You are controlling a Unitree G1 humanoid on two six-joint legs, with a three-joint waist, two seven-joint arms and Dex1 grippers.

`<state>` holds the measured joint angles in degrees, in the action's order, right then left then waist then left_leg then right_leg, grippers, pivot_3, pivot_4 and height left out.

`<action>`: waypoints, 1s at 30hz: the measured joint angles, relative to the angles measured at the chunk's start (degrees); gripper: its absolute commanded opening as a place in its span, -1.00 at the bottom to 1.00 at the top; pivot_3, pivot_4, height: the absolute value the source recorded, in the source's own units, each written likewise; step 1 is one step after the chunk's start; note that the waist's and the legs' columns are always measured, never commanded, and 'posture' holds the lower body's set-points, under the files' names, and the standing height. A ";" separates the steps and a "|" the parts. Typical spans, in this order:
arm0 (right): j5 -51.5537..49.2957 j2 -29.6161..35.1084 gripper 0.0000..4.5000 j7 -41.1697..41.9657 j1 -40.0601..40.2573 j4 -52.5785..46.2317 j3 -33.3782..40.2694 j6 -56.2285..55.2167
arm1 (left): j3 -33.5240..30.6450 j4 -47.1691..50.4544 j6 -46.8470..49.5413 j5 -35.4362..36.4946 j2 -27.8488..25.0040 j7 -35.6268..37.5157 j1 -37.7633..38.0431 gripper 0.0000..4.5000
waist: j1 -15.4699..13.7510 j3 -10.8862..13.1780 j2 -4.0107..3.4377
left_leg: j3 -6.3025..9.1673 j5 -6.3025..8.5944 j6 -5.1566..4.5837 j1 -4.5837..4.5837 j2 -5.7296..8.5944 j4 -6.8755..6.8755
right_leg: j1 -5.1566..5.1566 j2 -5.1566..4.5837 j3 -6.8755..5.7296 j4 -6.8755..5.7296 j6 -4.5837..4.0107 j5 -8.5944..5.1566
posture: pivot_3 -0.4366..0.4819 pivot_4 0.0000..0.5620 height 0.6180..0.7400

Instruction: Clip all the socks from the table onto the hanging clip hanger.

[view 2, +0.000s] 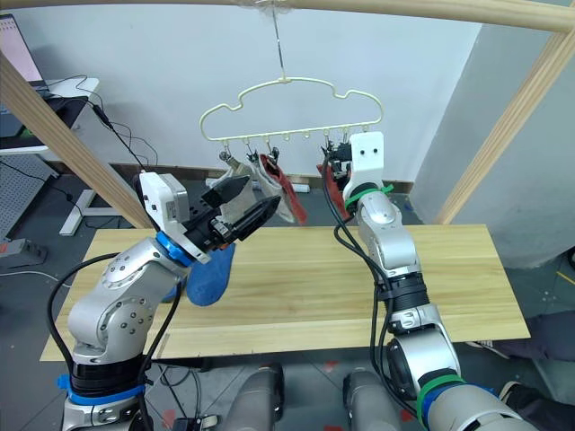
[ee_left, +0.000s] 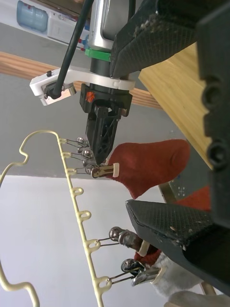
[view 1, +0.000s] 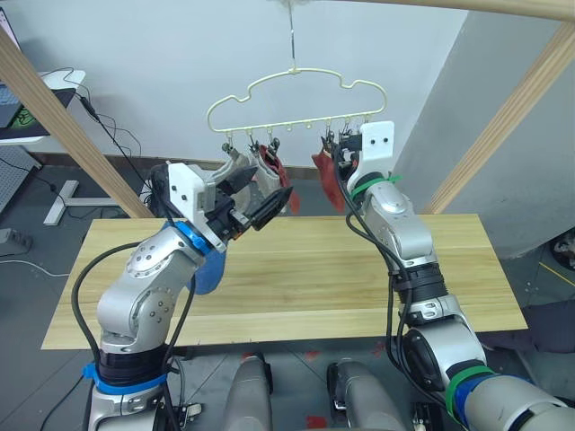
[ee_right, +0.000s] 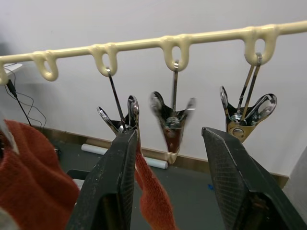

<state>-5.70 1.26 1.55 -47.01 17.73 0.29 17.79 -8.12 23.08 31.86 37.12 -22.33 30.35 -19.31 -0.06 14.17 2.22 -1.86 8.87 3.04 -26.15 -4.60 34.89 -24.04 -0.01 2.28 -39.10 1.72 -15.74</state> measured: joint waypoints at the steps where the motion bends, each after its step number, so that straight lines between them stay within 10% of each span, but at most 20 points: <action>1: 0.00 0.00 -0.01 -0.09 0.00 0.00 0.10 0.00 | 0.00 0.00 0.00 0.00 0.00 -0.09 0.02 1.00 | 0.00 0.00 0.00 | 0.00 0.00 0.00 0.00 0.00 0.00 | 0.00 0.00 0.00 0.00 0.00 0.00 | 0.17 -0.22 1.00; 30: -0.12 -1.53 -0.01 -2.77 -5.08 8.18 3.15 -2.56 | 1.12 0.04 -0.17 -0.27 0.07 -1.11 -0.01 1.00 | -0.01 0.01 -0.02 | 0.00 0.00 0.00 0.00 0.00 0.00 | 0.00 0.00 0.00 0.01 0.00 0.00 | 0.19 -0.19 1.00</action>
<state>-5.82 -0.27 -1.22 -52.09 25.92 3.44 15.23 -7.01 23.12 31.69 36.84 -22.25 29.24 -19.32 -0.07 14.18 2.21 -1.86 8.87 3.04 -26.15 -4.60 34.89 -24.04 0.00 2.28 -39.09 1.72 -15.74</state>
